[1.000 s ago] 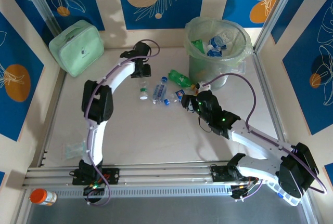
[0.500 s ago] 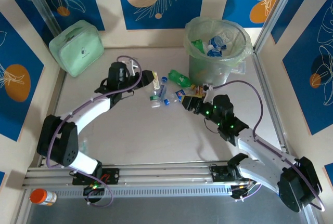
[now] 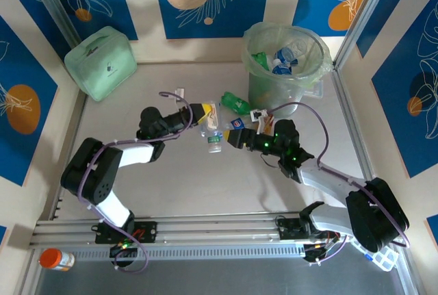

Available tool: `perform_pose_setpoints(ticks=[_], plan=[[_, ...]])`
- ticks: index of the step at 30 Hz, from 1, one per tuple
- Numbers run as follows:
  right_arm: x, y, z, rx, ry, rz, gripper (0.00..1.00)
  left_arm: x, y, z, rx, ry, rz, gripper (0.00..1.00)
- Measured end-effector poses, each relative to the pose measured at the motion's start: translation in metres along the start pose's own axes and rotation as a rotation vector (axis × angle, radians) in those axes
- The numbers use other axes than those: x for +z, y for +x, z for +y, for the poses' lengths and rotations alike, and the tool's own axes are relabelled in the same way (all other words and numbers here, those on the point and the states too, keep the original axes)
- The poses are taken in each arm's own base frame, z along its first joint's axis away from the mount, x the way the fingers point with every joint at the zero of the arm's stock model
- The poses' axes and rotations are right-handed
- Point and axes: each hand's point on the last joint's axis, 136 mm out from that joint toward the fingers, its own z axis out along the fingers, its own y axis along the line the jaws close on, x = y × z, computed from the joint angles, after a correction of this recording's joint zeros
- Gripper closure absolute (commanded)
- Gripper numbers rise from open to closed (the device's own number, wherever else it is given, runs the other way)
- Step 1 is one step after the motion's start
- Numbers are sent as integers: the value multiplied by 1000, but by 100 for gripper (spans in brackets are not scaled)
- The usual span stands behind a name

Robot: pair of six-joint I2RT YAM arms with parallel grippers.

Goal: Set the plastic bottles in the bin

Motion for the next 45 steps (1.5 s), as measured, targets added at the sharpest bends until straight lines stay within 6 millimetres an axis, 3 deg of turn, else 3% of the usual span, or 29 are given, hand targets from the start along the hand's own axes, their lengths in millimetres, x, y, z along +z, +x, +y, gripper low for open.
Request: perform_pose_setpoints(ticks=[7, 16, 20, 22, 29, 34, 40, 45], plan=[[11, 0, 15, 6, -84, 43, 11, 13, 25, -25, 30, 90, 68, 60], [11, -1, 28, 30, -154, 50, 44, 16, 31, -29, 40, 106, 83, 60], [7, -1, 30, 32, -159, 40, 50, 17, 34, -32, 48, 118, 88, 59], [5, -1, 32, 30, -162, 38, 52, 18, 36, -34, 50, 124, 92, 55], [-1, -1, 36, 13, -161, 23, 57, 20, 40, -39, 52, 135, 103, 23], [-13, -13, 49, -67, -149, -46, 61, 15, 39, -53, 88, 139, 95, 15], [-27, -19, 51, -177, -40, -134, 66, -3, 29, -71, 215, -16, 30, 15], [-28, -20, 35, -233, 129, -162, 66, -27, 17, -67, 340, -293, -51, 17]])
